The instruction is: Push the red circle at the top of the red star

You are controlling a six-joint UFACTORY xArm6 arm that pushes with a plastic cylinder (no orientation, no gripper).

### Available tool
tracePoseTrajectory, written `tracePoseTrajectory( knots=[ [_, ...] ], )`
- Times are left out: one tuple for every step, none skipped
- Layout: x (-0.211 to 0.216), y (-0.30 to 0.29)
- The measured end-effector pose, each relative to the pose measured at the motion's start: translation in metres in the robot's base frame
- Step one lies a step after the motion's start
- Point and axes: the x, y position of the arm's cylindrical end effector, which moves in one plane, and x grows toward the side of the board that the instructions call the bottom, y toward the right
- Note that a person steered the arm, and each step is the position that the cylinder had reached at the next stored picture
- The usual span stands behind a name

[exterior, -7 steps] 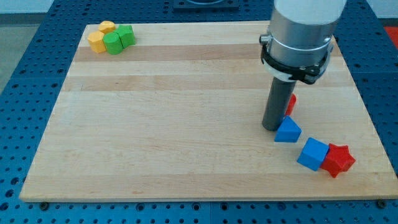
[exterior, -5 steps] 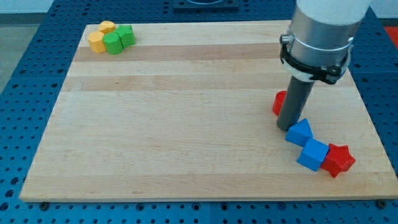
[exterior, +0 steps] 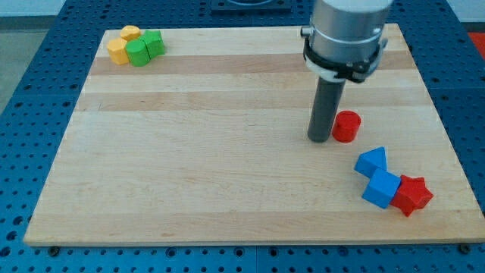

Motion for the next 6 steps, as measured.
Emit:
tracePoseTrajectory(
  knots=[
    [-0.009, 0.006],
    [-0.009, 0.025],
    [-0.009, 0.043],
    [-0.009, 0.060],
    [-0.009, 0.079],
    [-0.009, 0.092]
  ],
)
